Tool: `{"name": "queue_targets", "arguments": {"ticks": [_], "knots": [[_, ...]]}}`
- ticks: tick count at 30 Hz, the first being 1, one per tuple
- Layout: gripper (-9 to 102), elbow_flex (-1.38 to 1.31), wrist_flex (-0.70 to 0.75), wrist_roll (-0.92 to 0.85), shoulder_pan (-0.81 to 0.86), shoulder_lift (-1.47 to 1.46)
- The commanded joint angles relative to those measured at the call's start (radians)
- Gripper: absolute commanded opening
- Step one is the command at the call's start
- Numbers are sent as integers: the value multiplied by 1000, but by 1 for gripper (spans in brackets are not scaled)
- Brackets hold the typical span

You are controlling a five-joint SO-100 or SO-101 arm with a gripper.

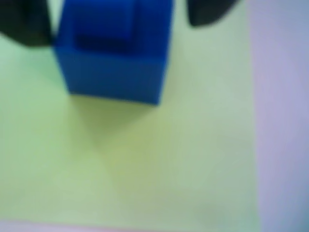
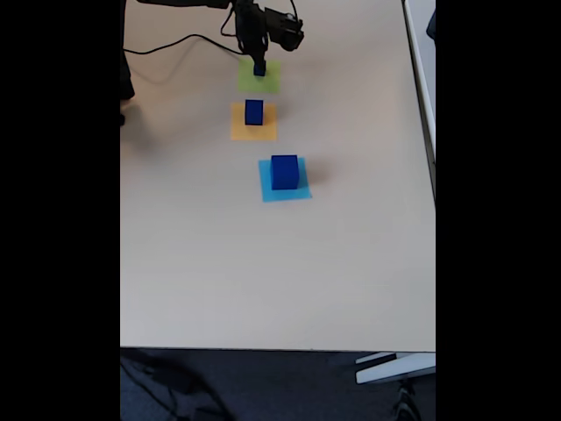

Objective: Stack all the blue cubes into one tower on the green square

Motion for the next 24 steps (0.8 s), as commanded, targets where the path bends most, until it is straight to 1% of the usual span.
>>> {"name": "queue_targets", "arguments": {"ticks": [1,11,24], "knots": [[13,-3,5,-9,12,25],[13,2,-2,-8,12,23],[6,11,-5,-6,15,28]]}}
